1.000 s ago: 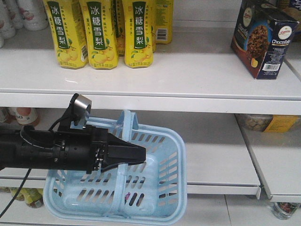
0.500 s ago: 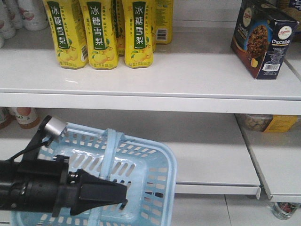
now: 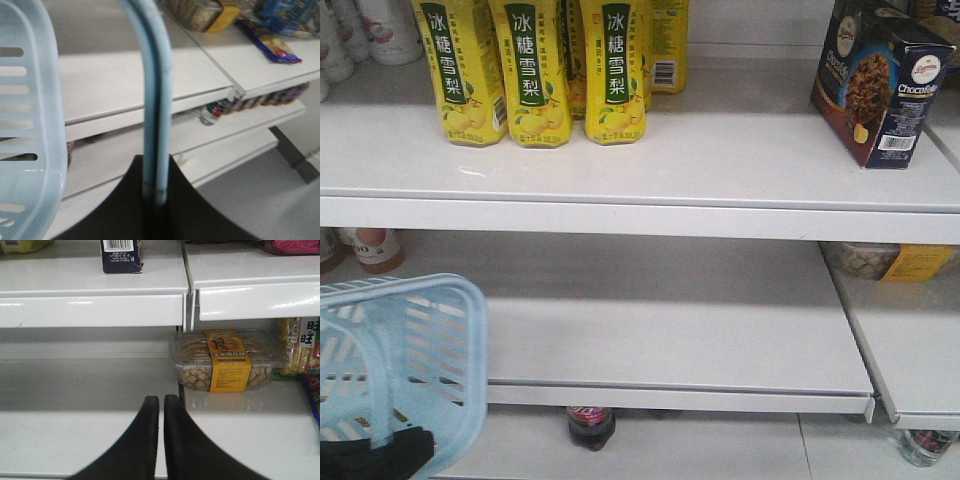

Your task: Left arm holds basket, right arm returns cookies

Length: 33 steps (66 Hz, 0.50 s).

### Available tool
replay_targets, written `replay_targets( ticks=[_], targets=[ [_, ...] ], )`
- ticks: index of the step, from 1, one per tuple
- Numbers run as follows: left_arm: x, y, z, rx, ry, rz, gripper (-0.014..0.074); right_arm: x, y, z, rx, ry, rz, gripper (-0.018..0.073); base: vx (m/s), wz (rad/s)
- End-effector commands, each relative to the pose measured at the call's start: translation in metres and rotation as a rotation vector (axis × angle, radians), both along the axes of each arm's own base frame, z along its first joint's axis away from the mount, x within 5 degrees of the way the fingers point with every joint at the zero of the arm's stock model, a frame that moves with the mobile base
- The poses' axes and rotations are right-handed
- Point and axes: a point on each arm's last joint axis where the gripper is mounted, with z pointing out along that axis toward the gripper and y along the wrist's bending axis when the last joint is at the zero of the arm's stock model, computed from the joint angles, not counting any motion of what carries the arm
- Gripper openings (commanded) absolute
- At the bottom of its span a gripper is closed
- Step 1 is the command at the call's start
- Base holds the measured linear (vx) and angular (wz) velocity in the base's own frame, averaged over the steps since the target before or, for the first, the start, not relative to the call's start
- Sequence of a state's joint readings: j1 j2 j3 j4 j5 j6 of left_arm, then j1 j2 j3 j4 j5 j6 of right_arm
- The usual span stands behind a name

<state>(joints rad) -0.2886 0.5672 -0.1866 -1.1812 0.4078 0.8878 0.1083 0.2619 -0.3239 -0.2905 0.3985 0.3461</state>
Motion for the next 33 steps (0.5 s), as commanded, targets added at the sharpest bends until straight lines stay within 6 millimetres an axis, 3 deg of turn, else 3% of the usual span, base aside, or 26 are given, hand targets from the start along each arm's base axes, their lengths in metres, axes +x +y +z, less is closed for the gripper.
replay_targets(
  ticks=[1, 24, 33],
  targets=[
    [-0.004, 0.013, 0.007, -0.019, -0.108, 0.137, -0.0003, 0.001, 0.001, 0.014, -0.016, -0.086, 0.011, -0.0011, 0.0, 0.0],
    [-0.022, 0.039, -0.014, -0.092, -0.148, 0.393, -0.0003, 0.001, 0.001, 0.014, -0.016, -0.086, 0.011, -0.0011, 0.0, 0.0],
    [-0.026, 0.043, -0.025, -0.076, -0.252, 0.407, -0.0003, 0.001, 0.001, 0.014, -0.016, -0.086, 0.011, -0.0011, 0.0, 0.0]
  ],
)
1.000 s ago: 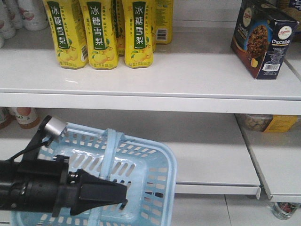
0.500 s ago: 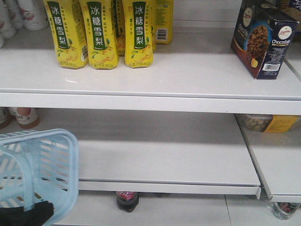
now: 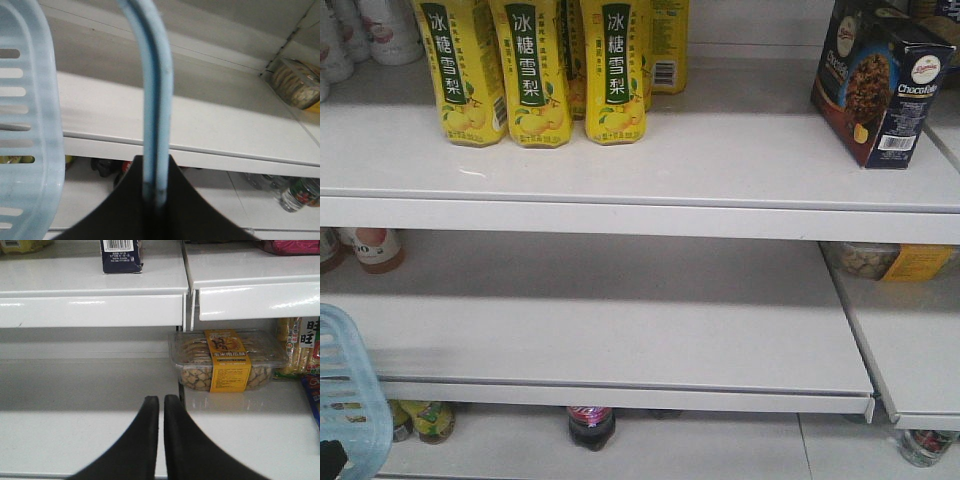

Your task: Left arm holds basket, right arm returns cookies

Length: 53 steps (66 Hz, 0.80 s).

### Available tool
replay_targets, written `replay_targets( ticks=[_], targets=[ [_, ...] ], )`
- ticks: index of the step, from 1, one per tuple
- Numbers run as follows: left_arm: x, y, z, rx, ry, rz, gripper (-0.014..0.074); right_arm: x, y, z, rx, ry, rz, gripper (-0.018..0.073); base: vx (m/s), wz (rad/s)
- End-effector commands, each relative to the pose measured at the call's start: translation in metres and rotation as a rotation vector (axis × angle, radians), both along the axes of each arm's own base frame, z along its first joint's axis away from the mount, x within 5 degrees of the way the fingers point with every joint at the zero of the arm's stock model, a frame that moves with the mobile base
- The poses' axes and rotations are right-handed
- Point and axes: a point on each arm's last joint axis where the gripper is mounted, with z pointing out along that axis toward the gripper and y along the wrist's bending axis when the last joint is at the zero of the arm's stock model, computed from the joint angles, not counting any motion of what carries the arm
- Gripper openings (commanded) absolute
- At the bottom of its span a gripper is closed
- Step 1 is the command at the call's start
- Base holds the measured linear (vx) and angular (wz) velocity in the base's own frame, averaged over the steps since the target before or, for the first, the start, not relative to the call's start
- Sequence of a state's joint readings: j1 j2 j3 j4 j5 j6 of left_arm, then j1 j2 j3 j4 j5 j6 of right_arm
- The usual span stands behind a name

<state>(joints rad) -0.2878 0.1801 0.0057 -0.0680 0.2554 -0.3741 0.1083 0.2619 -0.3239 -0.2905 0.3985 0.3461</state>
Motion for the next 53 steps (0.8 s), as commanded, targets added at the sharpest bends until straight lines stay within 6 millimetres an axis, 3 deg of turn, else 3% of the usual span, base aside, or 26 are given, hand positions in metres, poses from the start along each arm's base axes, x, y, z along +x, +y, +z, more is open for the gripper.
replay_targets(
  ticks=[1, 29, 53],
  targets=[
    [0.002, 0.002, 0.016, 0.011, -0.205, 0.011, -0.0003, 0.001, 0.001, 0.014, -0.016, -0.086, 0.011, -0.0011, 0.0, 0.0],
    [-0.009, 0.021, 0.022, 0.255, -0.353, 0.239, -0.0003, 0.001, 0.001, 0.014, -0.016, -0.086, 0.011, -0.0011, 0.0, 0.0],
    [-0.008, 0.022, 0.023, 0.283, -0.367, 0.27, -0.0003, 0.001, 0.001, 0.014, -0.016, -0.086, 0.011, -0.0011, 0.0, 0.0]
  ],
)
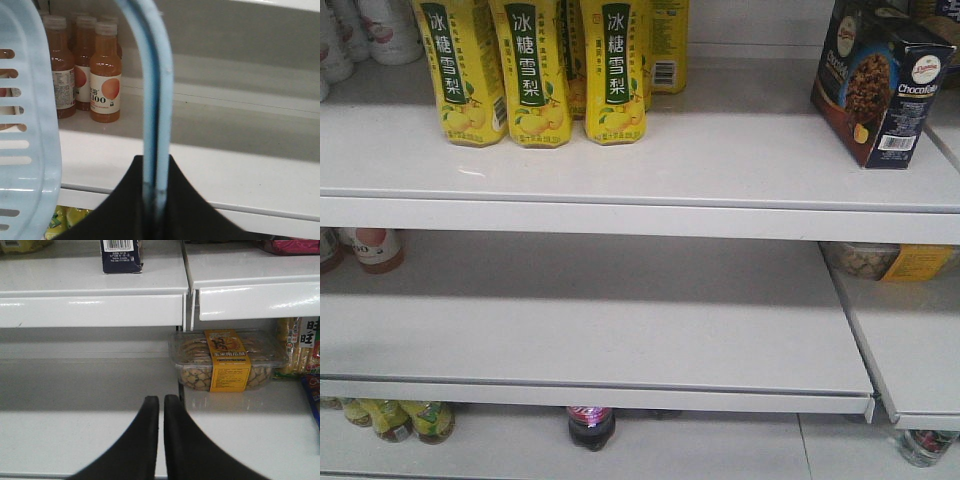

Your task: Left arm holds basket, right arm returns cookies

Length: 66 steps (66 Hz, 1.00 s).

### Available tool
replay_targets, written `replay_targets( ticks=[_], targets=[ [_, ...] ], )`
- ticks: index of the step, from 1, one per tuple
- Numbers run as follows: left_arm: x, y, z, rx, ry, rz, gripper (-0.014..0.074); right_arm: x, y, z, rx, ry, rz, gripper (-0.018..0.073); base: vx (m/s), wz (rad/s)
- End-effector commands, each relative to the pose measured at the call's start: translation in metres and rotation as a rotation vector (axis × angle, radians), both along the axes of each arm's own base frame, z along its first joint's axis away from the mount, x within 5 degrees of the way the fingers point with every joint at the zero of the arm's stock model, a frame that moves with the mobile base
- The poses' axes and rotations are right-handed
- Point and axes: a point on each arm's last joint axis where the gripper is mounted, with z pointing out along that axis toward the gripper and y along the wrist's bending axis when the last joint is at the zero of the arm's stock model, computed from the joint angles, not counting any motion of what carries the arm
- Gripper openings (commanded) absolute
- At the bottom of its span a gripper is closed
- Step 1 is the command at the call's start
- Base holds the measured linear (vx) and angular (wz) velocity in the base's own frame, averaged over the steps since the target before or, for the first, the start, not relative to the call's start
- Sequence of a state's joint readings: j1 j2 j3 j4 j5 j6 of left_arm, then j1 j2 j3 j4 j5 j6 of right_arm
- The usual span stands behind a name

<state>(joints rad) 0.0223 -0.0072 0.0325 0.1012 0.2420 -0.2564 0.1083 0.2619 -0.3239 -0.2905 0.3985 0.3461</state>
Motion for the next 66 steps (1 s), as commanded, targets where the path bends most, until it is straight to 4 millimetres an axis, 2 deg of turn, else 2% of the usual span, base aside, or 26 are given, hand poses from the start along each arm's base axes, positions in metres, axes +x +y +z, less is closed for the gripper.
replay_targets(
  ticks=[1, 31, 66],
  targets=[
    [-0.0011, -0.0015, 0.0197, 0.051, -0.151, -0.02, -0.0003, 0.0013, 0.0008, 0.0145, -0.016, -0.086, 0.011, -0.0011, 0.0, 0.0],
    [-0.001, -0.0027, 0.0213, 0.141, -0.165, -0.041, -0.0003, 0.0013, 0.0008, 0.0145, -0.016, -0.086, 0.011, -0.0011, 0.0, 0.0],
    [-0.0011, -0.0026, 0.0222, 0.143, -0.168, -0.041, -0.0003, 0.0013, 0.0008, 0.0145, -0.016, -0.086, 0.011, -0.0011, 0.0, 0.0]
  ],
)
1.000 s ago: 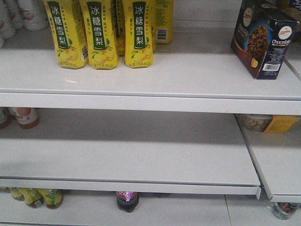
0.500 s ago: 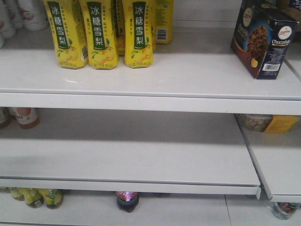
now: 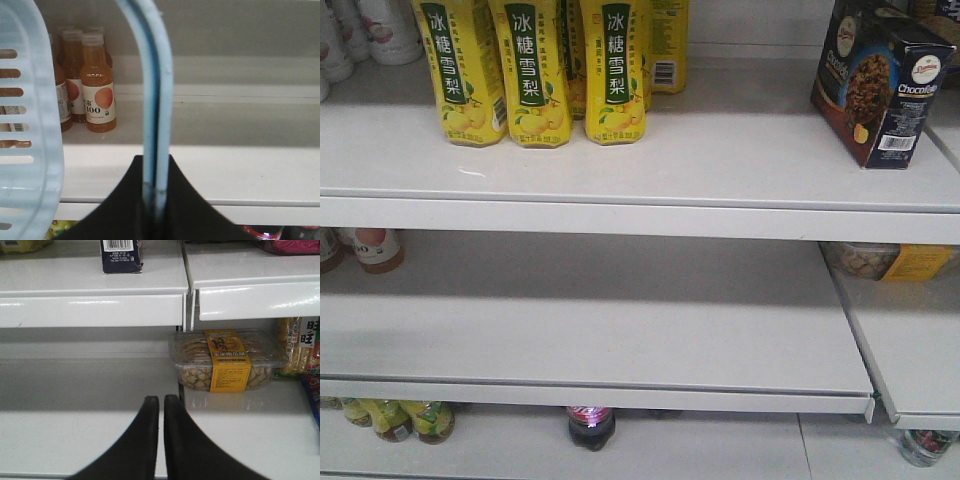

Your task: Left arm holds basket, right arm returns cookies

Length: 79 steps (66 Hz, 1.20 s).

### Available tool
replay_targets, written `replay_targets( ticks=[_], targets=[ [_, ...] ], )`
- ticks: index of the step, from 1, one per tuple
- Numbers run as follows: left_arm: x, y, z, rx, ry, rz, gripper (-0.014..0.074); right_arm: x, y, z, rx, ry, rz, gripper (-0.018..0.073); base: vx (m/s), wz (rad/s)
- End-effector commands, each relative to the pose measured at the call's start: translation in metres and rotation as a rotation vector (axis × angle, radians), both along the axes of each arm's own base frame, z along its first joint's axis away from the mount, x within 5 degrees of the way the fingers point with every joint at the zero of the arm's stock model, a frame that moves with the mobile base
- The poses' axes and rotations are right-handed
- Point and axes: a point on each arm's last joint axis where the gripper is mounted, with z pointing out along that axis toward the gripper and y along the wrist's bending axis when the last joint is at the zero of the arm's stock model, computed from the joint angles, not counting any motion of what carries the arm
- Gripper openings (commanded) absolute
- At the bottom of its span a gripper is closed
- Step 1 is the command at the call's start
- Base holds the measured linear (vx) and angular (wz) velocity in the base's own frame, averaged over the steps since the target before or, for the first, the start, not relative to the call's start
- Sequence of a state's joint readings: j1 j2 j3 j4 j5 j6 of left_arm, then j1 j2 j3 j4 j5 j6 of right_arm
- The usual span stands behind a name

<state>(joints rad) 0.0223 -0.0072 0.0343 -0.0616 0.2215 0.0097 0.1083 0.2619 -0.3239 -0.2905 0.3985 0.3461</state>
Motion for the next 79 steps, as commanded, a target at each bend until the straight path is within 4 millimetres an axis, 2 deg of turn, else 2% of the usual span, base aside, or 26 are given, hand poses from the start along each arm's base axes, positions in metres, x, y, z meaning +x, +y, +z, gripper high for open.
replay_targets(
  ticks=[1, 49, 72, 79],
  targets=[
    [-0.0015, 0.0008, 0.021, 0.039, -0.154, 0.007, -0.0003, 0.0013, 0.0008, 0.0145, -0.016, -0.086, 0.011, -0.0011, 0.0, 0.0],
    [-0.0015, 0.0008, 0.021, 0.039, -0.154, 0.007, -0.0003, 0.0013, 0.0008, 0.0144, -0.017, -0.085, 0.011, -0.0011, 0.0, 0.0],
    [-0.0015, 0.0008, 0.021, 0.039, -0.154, 0.007, -0.0003, 0.001, 0.0057, 0.013, -0.147, -0.081, 0.089, -0.0011, 0.0, 0.0],
    [-0.0015, 0.0008, 0.021, 0.039, -0.154, 0.007, -0.0003, -0.0023, 0.0037, 0.0144, -0.152, -0.098, 0.053, -0.0011, 0.0, 0.0]
  ],
)
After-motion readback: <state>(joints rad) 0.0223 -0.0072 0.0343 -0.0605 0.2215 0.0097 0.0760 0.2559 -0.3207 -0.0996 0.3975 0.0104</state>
